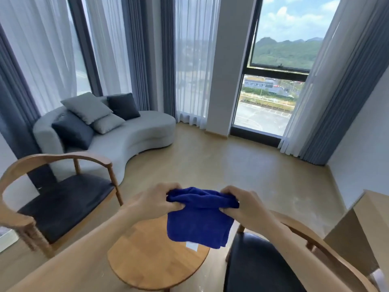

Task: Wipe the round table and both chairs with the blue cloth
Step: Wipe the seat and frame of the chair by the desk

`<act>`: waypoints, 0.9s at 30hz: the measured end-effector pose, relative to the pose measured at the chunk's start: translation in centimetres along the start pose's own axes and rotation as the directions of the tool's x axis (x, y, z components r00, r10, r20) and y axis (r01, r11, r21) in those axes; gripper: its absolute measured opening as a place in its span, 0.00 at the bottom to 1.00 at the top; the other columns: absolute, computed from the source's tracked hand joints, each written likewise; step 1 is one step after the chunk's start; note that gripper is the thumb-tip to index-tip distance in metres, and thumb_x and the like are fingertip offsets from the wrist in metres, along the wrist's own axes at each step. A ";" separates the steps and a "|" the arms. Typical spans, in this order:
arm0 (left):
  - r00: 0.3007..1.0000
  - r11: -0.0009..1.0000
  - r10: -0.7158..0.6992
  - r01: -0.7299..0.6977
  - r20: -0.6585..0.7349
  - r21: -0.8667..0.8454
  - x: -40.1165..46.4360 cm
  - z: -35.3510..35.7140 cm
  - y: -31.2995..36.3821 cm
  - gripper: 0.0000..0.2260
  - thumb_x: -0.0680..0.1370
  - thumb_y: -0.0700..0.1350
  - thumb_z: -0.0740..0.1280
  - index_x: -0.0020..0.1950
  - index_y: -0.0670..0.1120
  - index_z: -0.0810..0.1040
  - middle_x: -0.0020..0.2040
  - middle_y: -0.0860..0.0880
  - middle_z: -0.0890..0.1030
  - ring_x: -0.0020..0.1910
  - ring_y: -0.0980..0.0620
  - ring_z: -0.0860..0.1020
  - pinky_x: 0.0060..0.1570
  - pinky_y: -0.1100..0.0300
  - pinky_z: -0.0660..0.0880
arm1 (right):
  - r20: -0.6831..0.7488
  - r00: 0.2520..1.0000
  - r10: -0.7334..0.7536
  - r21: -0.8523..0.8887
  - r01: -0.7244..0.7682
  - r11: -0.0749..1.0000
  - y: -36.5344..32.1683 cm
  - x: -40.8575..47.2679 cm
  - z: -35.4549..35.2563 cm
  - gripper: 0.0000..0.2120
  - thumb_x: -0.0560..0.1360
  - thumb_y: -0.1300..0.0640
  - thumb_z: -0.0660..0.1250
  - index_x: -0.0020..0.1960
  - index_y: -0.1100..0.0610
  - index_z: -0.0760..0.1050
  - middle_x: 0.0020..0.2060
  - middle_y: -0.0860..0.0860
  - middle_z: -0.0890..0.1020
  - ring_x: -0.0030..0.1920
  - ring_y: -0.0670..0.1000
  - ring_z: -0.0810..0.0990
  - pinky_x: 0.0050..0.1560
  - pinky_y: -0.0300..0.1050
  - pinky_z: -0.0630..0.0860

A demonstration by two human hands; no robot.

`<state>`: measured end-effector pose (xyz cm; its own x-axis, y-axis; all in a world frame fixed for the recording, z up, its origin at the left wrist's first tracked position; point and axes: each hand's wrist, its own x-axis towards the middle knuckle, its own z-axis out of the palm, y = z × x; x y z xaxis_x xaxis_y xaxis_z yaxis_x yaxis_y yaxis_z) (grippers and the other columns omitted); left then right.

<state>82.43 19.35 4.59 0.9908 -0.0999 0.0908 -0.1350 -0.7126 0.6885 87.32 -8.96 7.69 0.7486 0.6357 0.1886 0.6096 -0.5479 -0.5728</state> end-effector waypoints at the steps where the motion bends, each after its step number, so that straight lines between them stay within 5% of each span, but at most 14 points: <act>1: 1.000 0.997 -0.006 0.005 0.002 0.083 0.0 0.5 -1.6 0.11 0.70 0.61 0.68 0.50 0.62 0.76 0.42 0.60 0.81 0.41 0.57 0.80 0.41 0.50 0.80 | 0.046 0.999 -0.013 -0.017 0.014 1.000 0.7 0.6 1.2 0.13 0.76 0.58 0.66 0.54 0.42 0.72 0.41 0.34 0.77 0.44 0.41 0.79 0.43 0.32 0.77; 5: 0.996 0.948 -0.046 0.067 -0.073 0.312 -1.1 3.0 -6.2 0.07 0.72 0.64 0.63 0.44 0.64 0.72 0.39 0.63 0.77 0.37 0.59 0.77 0.34 0.57 0.77 | 0.168 0.985 -0.040 -0.064 0.051 0.997 3.3 2.8 5.9 0.14 0.76 0.58 0.64 0.58 0.43 0.75 0.42 0.33 0.75 0.44 0.37 0.76 0.41 0.29 0.72; 10: 0.986 0.965 -0.166 0.159 0.015 0.208 -2.8 4.8 -9.2 0.03 0.73 0.56 0.67 0.43 0.59 0.75 0.38 0.60 0.77 0.40 0.60 0.76 0.37 0.69 0.70 | 0.296 0.954 -0.034 -0.078 0.060 0.995 5.1 5.4 11.8 0.08 0.74 0.59 0.63 0.51 0.50 0.76 0.42 0.44 0.80 0.43 0.44 0.76 0.44 0.40 0.77; 14: 0.966 0.943 -0.254 0.239 0.039 0.233 -2.8 5.3 -13.6 0.05 0.76 0.49 0.69 0.48 0.48 0.79 0.46 0.55 0.79 0.46 0.58 0.75 0.46 0.66 0.72 | 0.334 0.942 -0.020 -0.124 0.066 0.990 5.8 7.9 16.8 0.06 0.73 0.59 0.62 0.48 0.52 0.76 0.42 0.45 0.78 0.44 0.45 0.74 0.43 0.37 0.72; 19: 0.934 0.913 -0.351 0.327 0.062 0.244 -1.3 5.9 -22.4 0.09 0.76 0.51 0.68 0.54 0.52 0.81 0.57 0.57 0.76 0.60 0.55 0.71 0.61 0.56 0.71 | 0.315 0.947 0.060 -0.186 -0.001 0.983 7.0 11.8 24.1 0.08 0.74 0.58 0.61 0.50 0.51 0.77 0.44 0.46 0.76 0.46 0.47 0.71 0.45 0.40 0.69; 24: 0.950 0.924 -0.306 0.282 0.056 0.259 1.9 7.2 -32.5 0.12 0.75 0.47 0.69 0.58 0.50 0.83 0.64 0.55 0.74 0.70 0.56 0.65 0.65 0.62 0.58 | 0.255 0.939 0.232 -0.318 -0.145 0.937 8.4 15.7 32.5 0.13 0.72 0.60 0.58 0.55 0.53 0.75 0.49 0.48 0.76 0.50 0.50 0.70 0.47 0.40 0.63; 27: 0.950 0.934 -0.298 0.271 0.091 0.233 4.1 7.9 -37.6 0.12 0.73 0.43 0.71 0.56 0.48 0.84 0.63 0.51 0.77 0.70 0.55 0.67 0.64 0.59 0.60 | 0.269 0.897 0.350 -0.380 -0.235 0.895 9.2 18.2 36.4 0.15 0.72 0.60 0.58 0.58 0.54 0.73 0.53 0.49 0.75 0.55 0.53 0.70 0.52 0.42 0.64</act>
<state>91.53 40.27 -26.60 0.9814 0.0542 -0.1841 0.1410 -0.8545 0.5000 97.02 17.32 -23.17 0.8150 0.5248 -0.2456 0.4683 -0.8462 -0.2541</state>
